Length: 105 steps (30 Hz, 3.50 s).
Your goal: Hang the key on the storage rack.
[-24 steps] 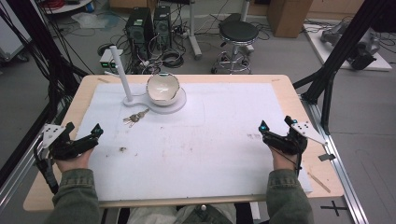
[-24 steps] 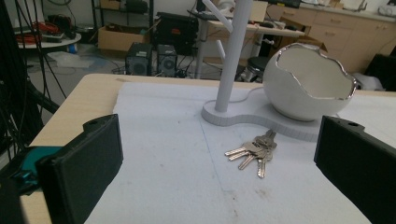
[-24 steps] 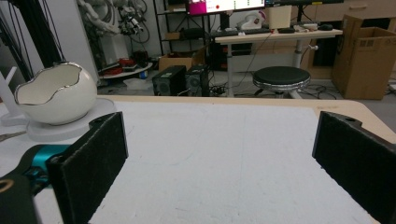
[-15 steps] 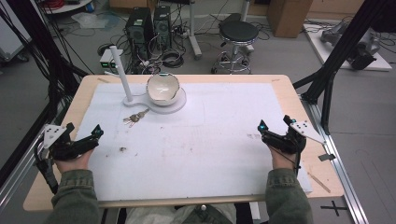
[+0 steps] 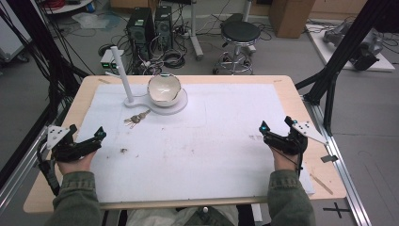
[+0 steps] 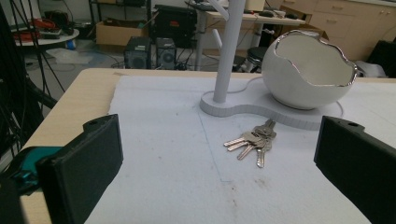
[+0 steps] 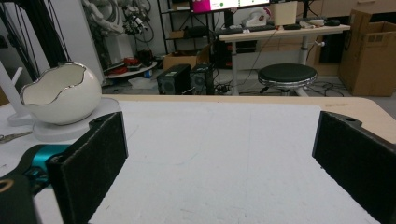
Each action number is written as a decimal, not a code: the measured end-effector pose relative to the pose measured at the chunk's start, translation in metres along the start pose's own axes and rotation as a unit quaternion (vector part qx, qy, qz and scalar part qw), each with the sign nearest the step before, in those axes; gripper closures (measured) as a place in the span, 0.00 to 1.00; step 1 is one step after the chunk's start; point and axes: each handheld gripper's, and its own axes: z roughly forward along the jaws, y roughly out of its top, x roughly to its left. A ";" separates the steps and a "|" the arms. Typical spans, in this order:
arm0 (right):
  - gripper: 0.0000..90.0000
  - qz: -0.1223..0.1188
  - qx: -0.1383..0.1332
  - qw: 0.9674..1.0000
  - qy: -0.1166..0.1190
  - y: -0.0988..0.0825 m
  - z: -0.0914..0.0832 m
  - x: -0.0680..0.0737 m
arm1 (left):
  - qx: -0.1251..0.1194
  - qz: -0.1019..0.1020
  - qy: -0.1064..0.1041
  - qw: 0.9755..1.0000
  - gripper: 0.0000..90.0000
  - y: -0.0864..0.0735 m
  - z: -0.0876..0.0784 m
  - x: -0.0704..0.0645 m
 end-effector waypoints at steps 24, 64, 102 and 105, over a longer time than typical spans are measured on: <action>0.03 0.007 0.009 1.000 0.007 -0.001 0.002 0.000 | 0.039 0.023 -0.029 0.999 0.02 0.017 0.028 -0.020; 0.03 0.014 0.021 1.000 0.012 -0.002 0.004 -0.002 | 0.143 0.051 -0.066 0.986 0.04 0.062 0.091 -0.024; 0.03 0.016 0.017 1.000 0.013 -0.002 0.004 -0.003 | 0.277 0.138 -0.136 0.941 0.04 0.067 0.169 -0.057; 0.03 0.018 0.020 1.000 0.014 -0.002 0.005 -0.004 | 0.280 0.138 -0.148 0.938 0.04 0.067 0.174 -0.059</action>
